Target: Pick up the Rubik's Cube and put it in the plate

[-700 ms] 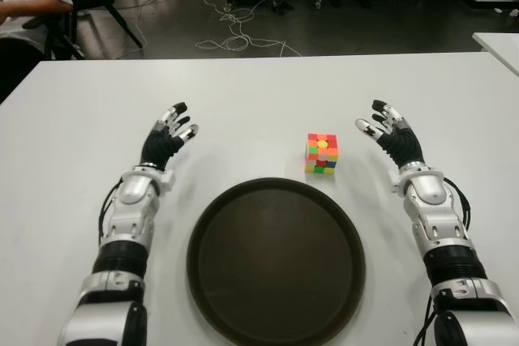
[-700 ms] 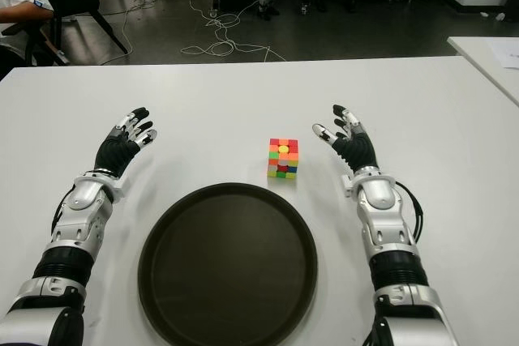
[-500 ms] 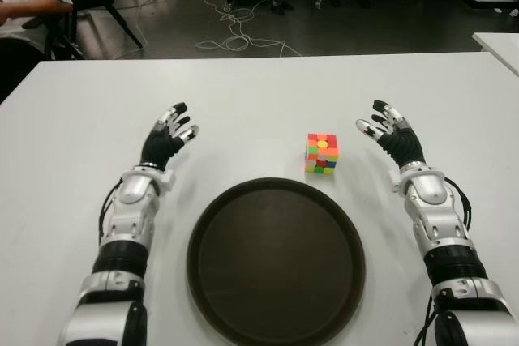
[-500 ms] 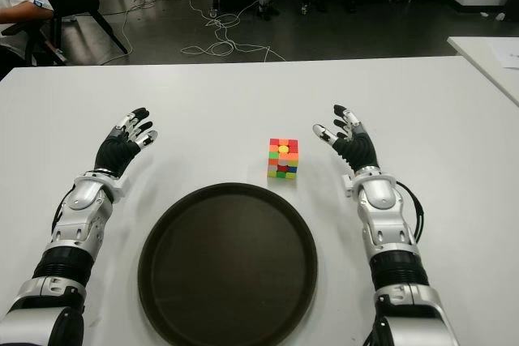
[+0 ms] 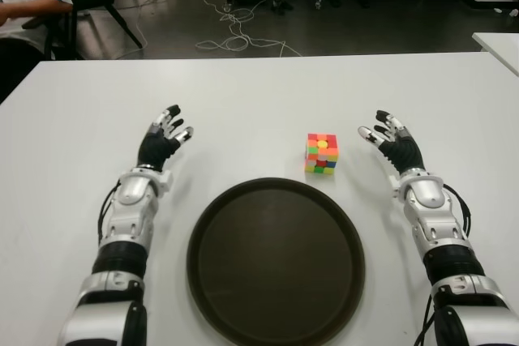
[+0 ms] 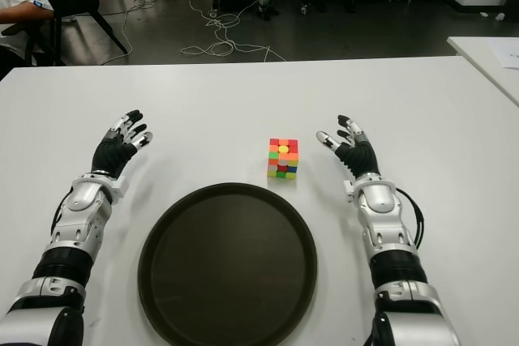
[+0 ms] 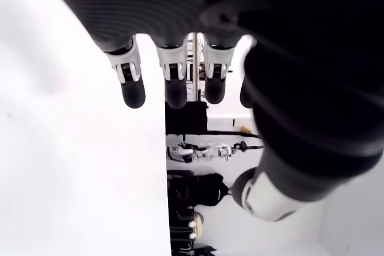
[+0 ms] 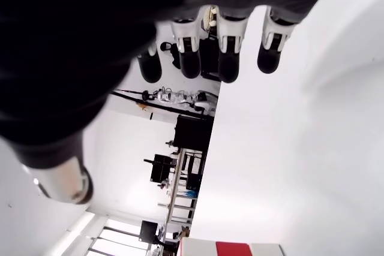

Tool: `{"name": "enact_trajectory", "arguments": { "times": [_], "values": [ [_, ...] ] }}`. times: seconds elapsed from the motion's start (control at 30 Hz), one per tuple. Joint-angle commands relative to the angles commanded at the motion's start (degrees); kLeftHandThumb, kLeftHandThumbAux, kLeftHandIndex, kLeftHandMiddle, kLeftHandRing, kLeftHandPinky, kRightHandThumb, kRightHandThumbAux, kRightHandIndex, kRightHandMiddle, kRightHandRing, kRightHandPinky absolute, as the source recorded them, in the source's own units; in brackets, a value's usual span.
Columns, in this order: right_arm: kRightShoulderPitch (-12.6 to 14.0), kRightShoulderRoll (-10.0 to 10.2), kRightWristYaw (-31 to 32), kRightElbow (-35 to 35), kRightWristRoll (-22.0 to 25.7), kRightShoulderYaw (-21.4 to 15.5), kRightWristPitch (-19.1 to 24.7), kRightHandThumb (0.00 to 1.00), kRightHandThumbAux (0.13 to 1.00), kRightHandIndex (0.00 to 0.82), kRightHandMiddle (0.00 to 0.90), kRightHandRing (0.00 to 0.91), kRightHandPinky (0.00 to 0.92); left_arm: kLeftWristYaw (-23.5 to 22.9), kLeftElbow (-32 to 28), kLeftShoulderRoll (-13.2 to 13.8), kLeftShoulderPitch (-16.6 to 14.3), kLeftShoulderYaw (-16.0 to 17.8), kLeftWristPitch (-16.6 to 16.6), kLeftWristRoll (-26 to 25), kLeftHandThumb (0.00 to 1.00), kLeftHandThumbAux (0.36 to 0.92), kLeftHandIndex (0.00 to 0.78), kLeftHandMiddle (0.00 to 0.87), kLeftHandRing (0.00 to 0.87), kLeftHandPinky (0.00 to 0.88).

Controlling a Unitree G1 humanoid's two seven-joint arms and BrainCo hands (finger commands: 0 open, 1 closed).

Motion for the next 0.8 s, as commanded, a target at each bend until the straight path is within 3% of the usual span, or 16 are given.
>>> {"name": "enact_trajectory", "arguments": {
  "times": [0.8],
  "values": [
    [-1.35,0.50,-0.55,2.87,0.34,-0.82,-1.88,0.212,0.625,0.036,0.109,0.093,0.082,0.07,3.48,0.21,-1.22,-0.02,-2.91,0.17,0.096,0.806,0.034,0.071,0.064,0.071]
  ]
}}
